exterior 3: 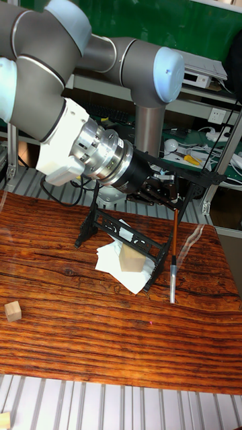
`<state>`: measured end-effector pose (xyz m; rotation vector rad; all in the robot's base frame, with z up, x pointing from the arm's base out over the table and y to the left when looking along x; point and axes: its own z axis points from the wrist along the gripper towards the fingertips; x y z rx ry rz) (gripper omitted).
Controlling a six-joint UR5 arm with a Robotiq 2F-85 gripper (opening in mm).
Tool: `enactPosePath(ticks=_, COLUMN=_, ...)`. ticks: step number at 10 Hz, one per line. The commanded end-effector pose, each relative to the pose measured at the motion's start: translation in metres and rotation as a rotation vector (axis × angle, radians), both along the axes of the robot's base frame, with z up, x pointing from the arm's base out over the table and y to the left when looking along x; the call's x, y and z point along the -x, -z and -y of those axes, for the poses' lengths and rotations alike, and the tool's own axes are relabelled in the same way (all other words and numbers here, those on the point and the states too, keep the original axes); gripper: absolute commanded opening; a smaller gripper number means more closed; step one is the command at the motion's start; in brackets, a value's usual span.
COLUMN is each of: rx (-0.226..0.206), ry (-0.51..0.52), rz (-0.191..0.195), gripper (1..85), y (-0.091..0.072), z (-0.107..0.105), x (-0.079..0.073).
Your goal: Place the brush on the pen rack
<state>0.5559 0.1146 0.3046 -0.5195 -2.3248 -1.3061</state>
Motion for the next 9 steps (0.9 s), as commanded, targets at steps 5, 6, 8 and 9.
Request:
enactPosePath(ticks=5, rx=0.005, ry=-0.041, rz=0.019, gripper=1.0, y=0.0, z=0.01, x=0.012)
enactPosePath(ticks=6, rx=0.01, ry=-0.045, rz=0.026, gripper=1.0, y=0.002, z=0.011, x=0.012)
enactPosePath(ticks=8, rx=0.013, ry=-0.042, rz=0.032, gripper=1.0, y=0.003, z=0.011, x=0.012)
enactPosePath(ticks=9, rx=0.012, ry=-0.04, rz=0.03, gripper=1.0, y=0.002, z=0.011, x=0.012)
